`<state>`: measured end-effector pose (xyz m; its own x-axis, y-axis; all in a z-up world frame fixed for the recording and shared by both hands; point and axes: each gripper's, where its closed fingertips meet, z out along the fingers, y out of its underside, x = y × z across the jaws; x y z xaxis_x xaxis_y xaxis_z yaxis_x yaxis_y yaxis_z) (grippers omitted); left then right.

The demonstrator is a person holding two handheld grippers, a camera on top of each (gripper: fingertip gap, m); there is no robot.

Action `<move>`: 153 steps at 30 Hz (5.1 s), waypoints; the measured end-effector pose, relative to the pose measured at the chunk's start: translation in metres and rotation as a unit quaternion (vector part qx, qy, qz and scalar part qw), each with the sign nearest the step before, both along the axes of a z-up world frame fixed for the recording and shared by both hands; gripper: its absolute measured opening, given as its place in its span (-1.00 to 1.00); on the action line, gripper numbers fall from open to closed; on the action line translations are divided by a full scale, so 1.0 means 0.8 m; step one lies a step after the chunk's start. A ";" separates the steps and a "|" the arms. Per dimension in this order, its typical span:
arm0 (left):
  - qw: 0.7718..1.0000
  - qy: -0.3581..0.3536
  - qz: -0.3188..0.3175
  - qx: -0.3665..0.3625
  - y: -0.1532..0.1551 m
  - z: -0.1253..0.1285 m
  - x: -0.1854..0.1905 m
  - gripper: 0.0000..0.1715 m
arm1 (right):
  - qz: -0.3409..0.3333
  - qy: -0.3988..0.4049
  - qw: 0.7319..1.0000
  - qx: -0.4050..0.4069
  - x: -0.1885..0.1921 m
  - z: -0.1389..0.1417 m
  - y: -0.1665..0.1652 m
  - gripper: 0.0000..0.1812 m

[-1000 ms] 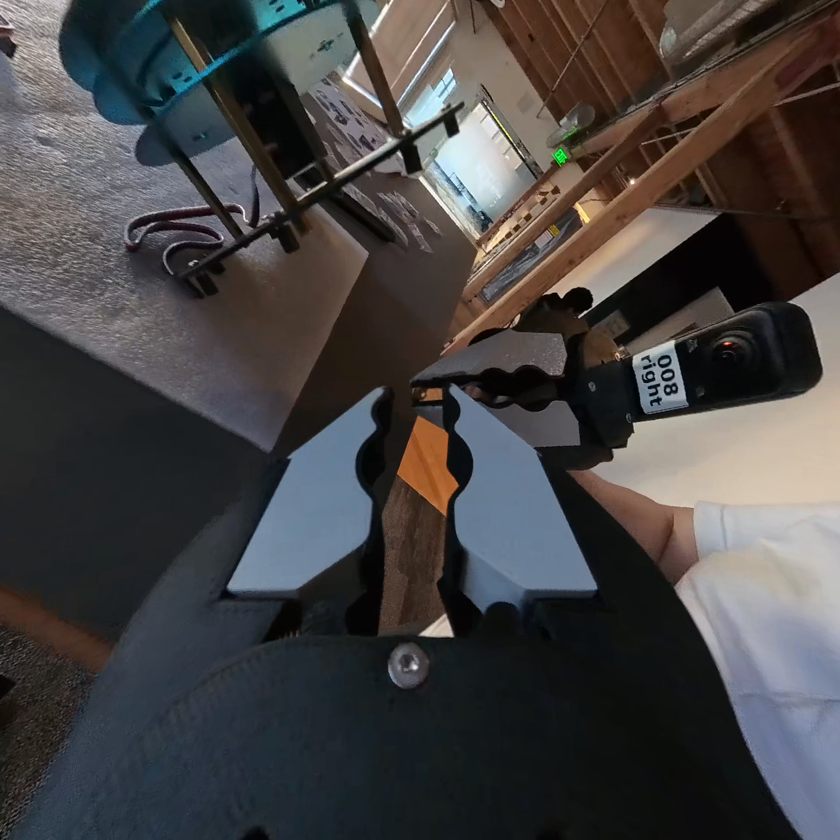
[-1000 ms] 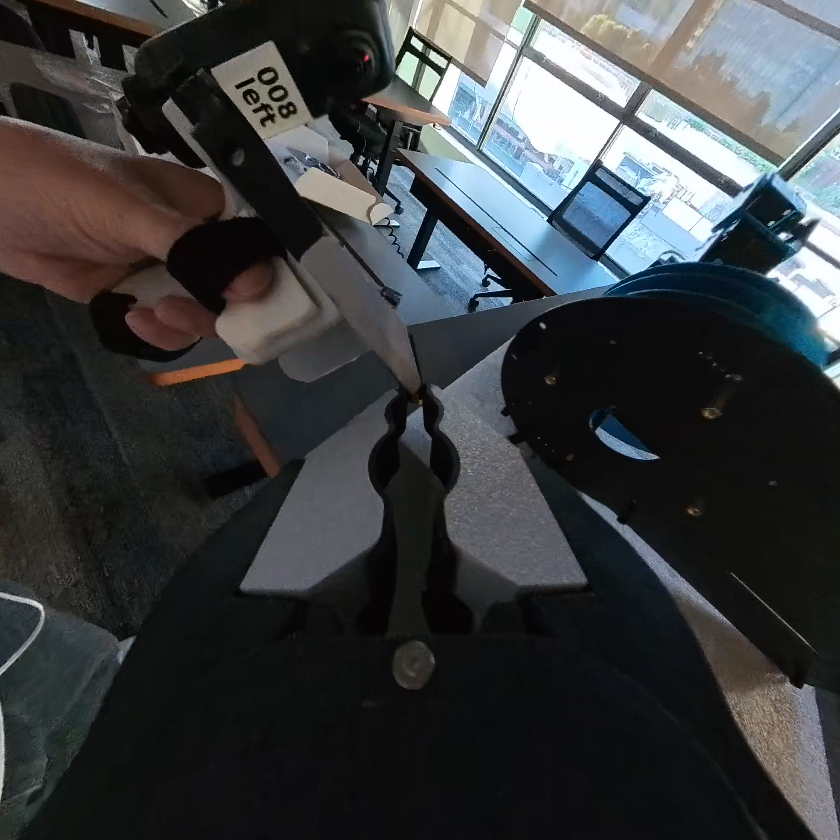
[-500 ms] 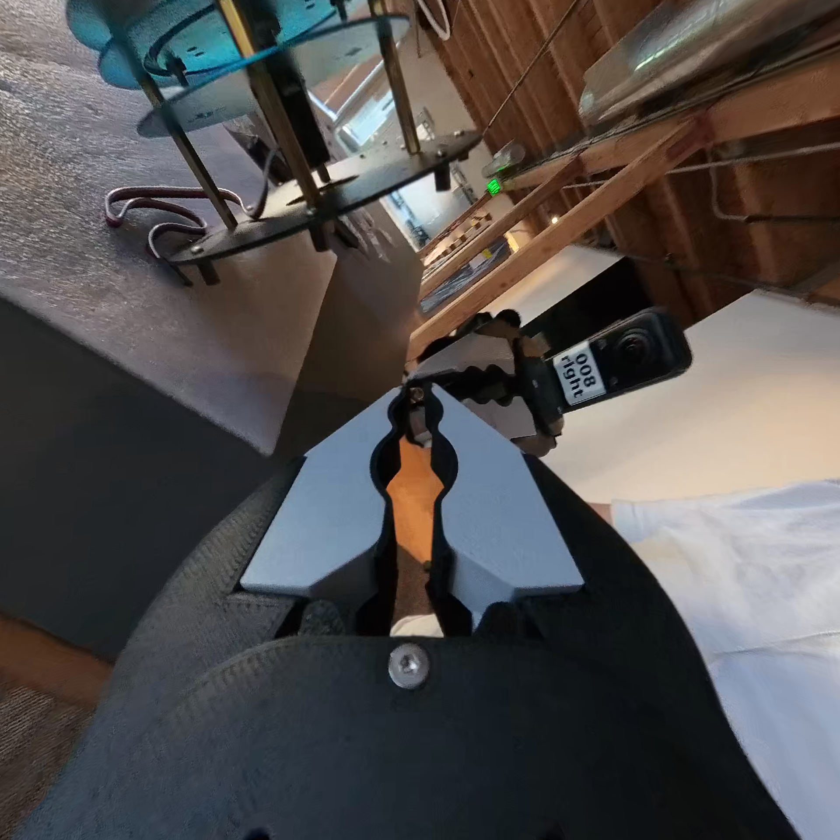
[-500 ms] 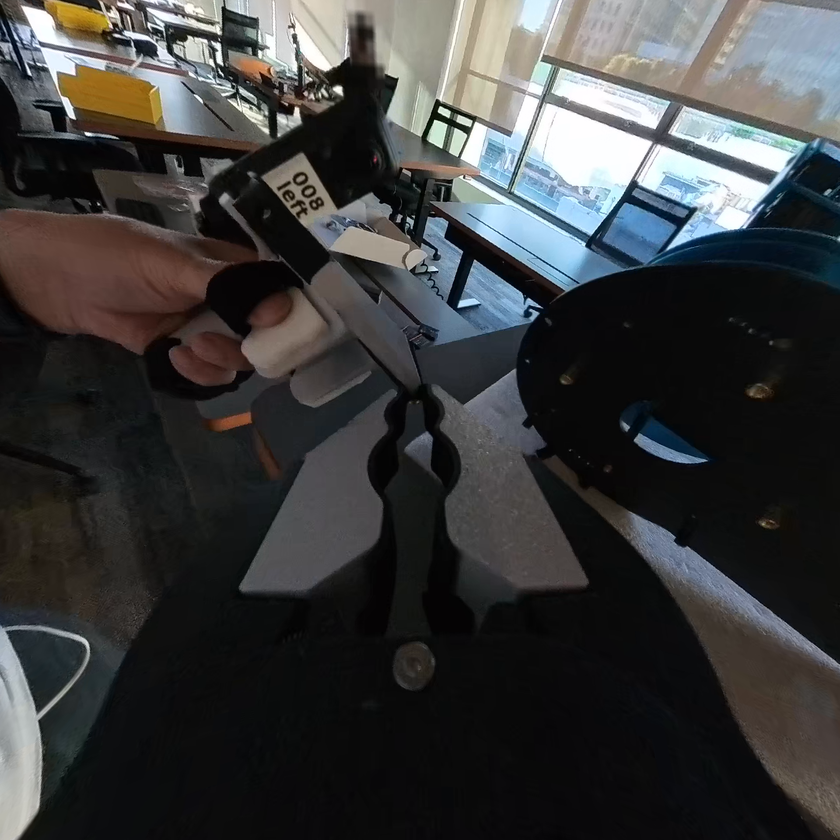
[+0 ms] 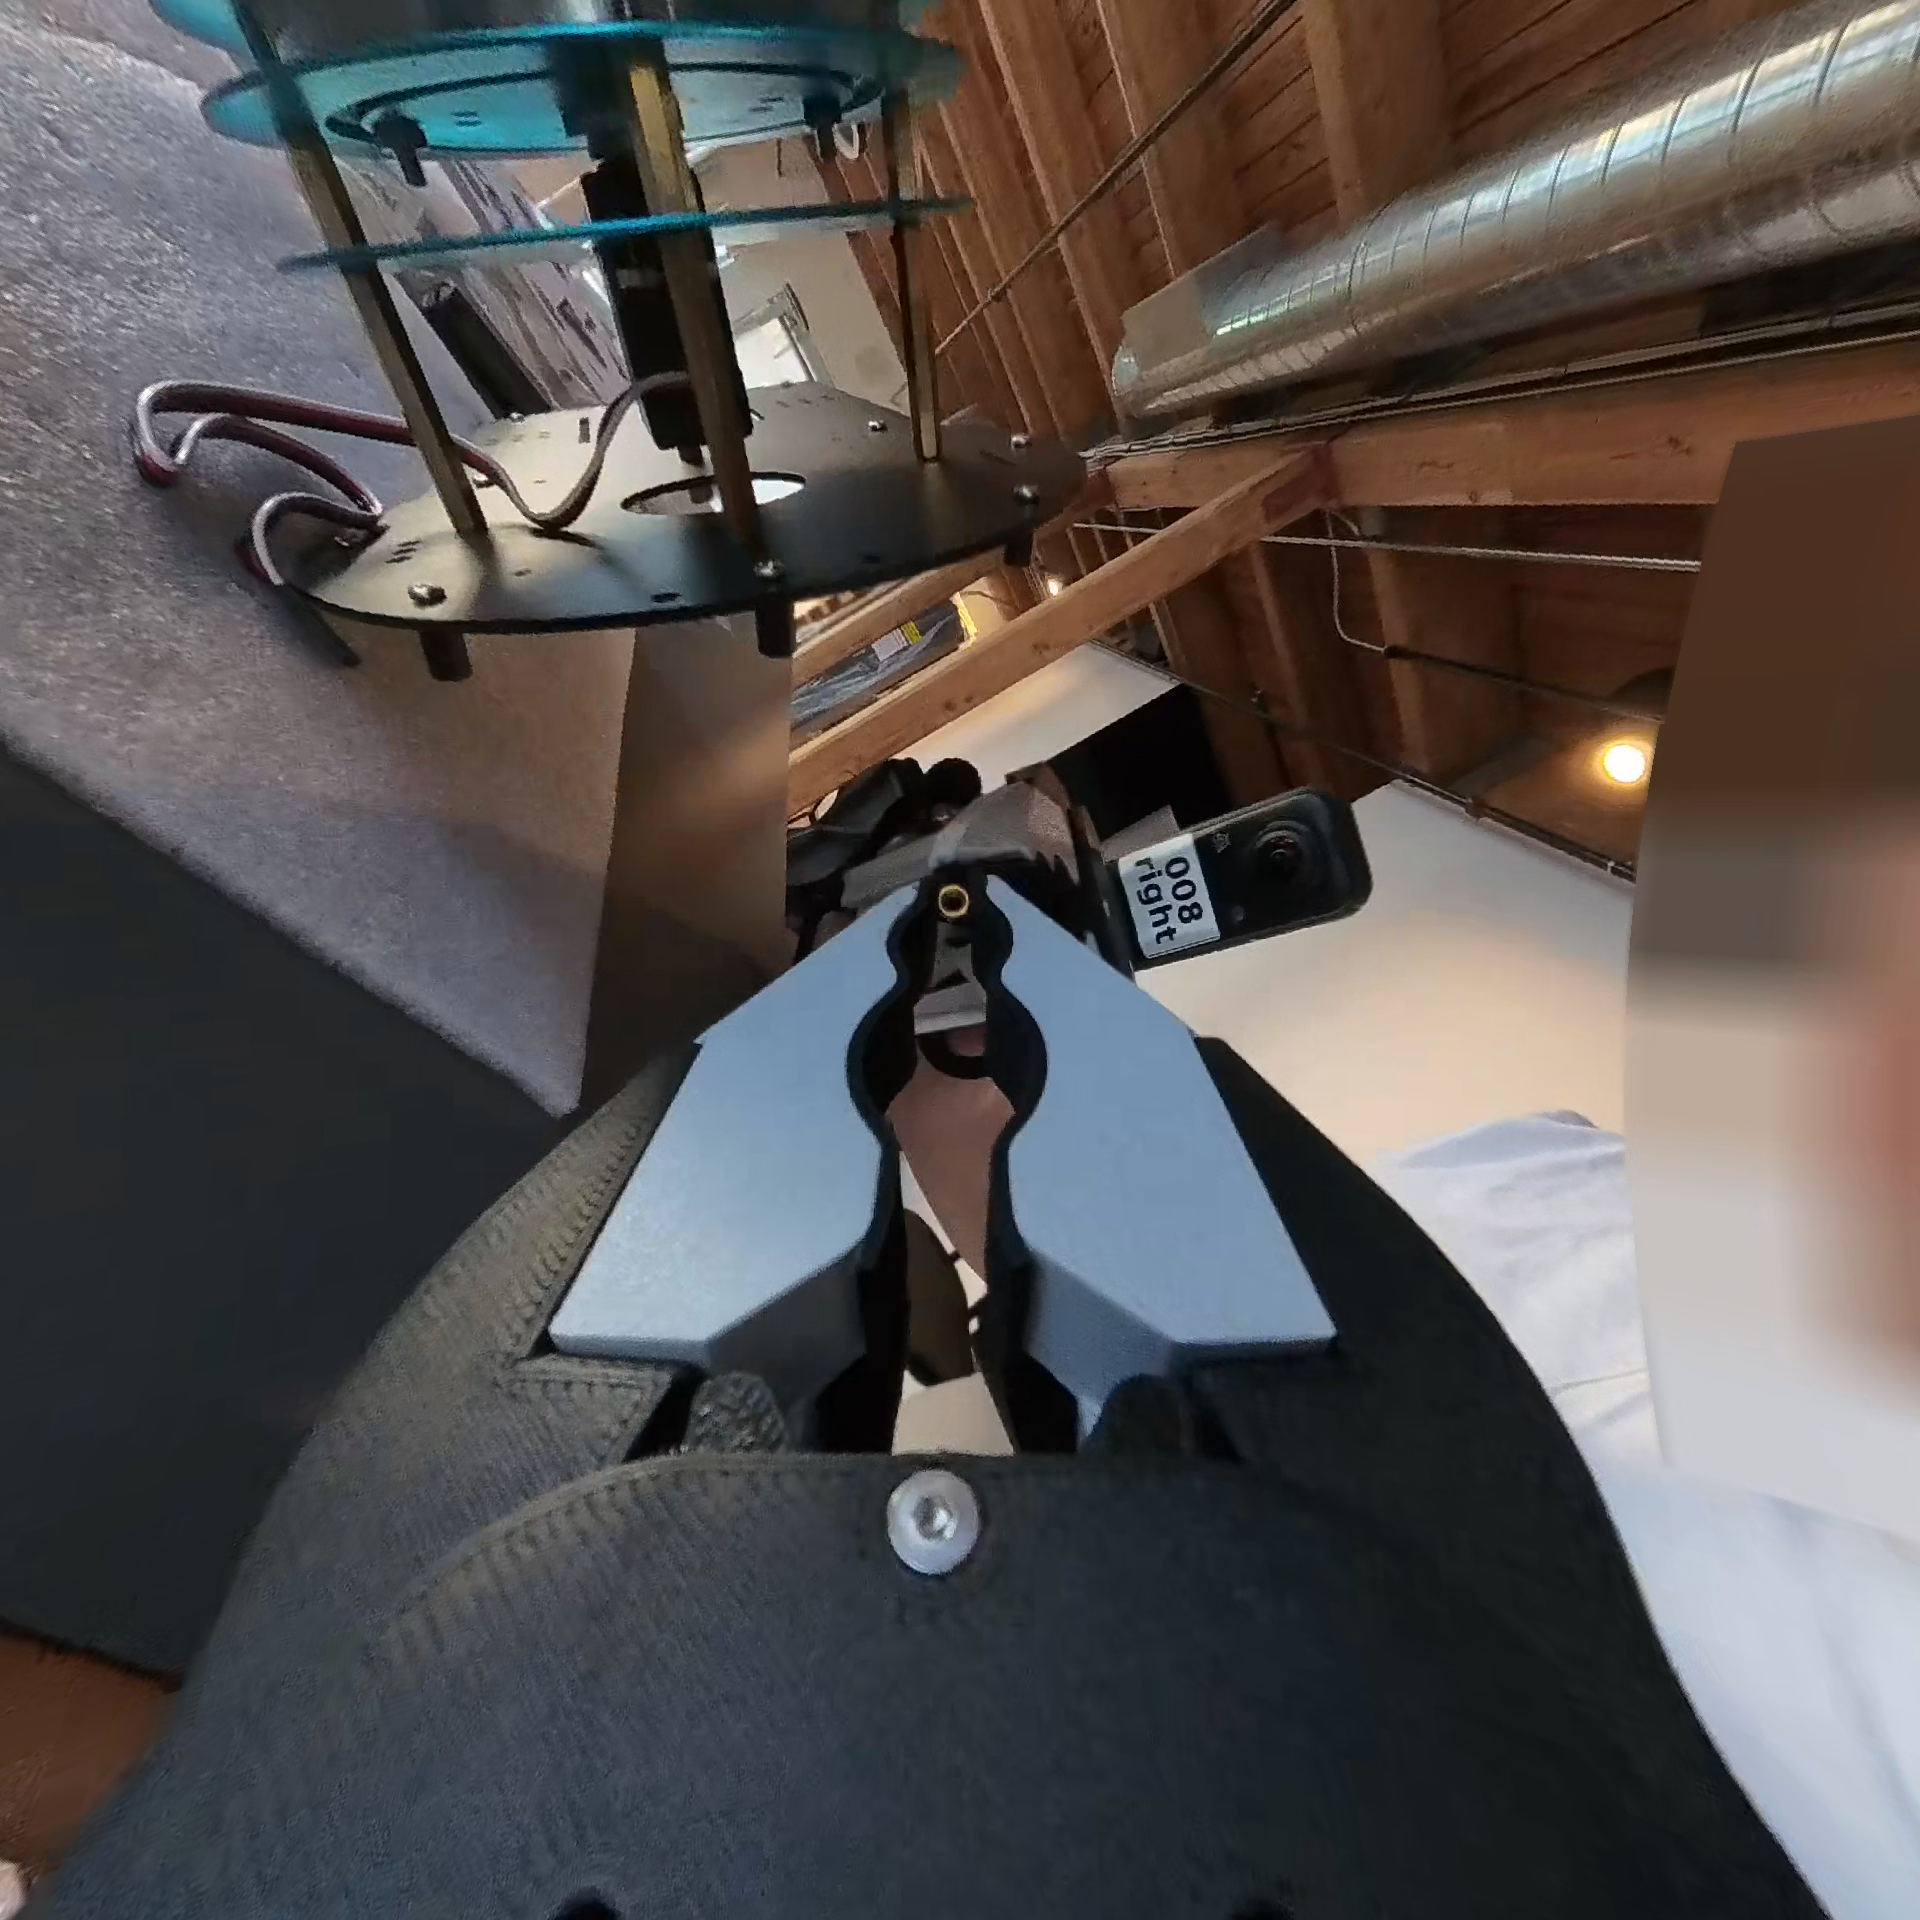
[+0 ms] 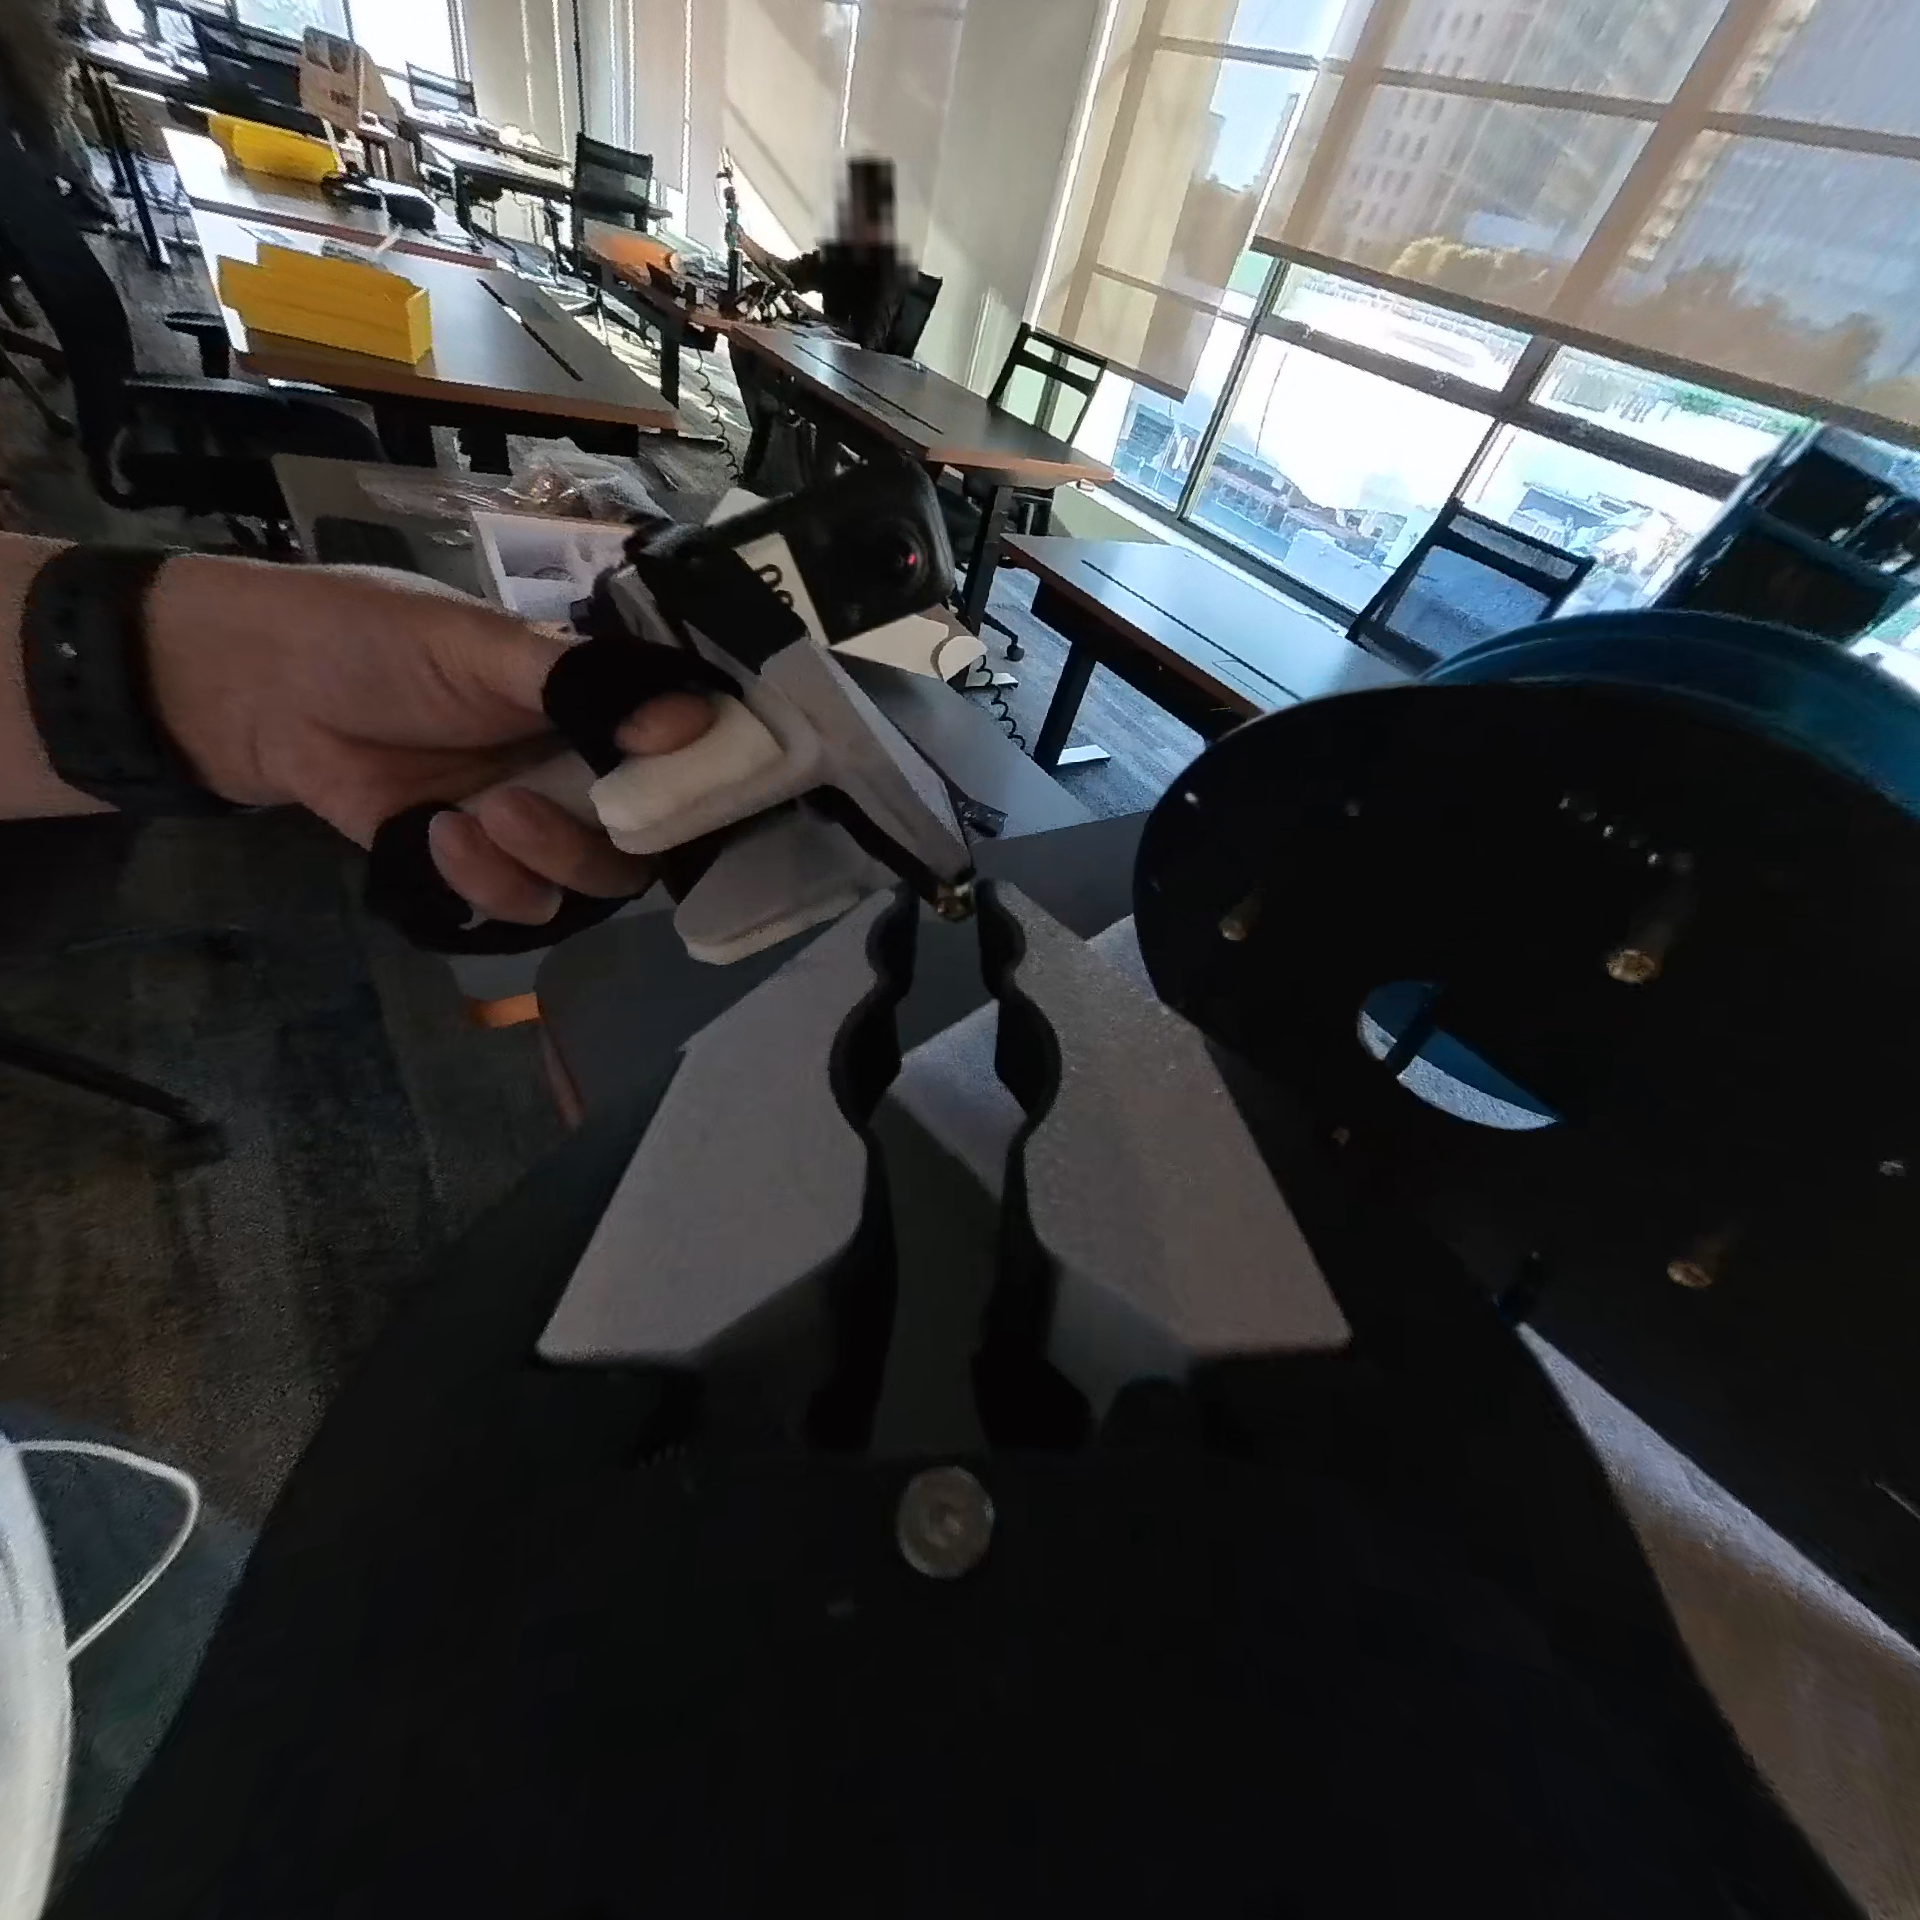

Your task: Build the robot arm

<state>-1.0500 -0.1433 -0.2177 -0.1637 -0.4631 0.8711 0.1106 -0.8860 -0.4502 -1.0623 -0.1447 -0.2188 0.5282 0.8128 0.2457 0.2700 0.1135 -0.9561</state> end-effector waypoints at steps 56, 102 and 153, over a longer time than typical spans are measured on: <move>0.973 0.133 0.041 0.183 0.097 0.048 -0.058 -0.76 | -0.369 -0.125 0.916 -0.100 0.092 -0.064 0.119 -0.95; 0.718 0.522 0.164 0.431 0.206 -0.015 -0.141 -0.83 | -0.413 -0.148 0.894 -0.090 0.089 -0.066 0.119 -0.95; 0.849 0.414 0.076 0.320 0.163 -0.032 -0.102 -0.70 | -0.408 -0.173 0.890 -0.103 0.093 -0.076 0.122 -0.95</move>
<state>-1.1313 -0.0131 -0.2432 0.4862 -0.8455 0.2209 -0.3864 -0.4347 -0.8135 -0.9882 -0.0470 -0.2796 0.8854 0.2392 0.3986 0.4645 -0.4233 -0.7778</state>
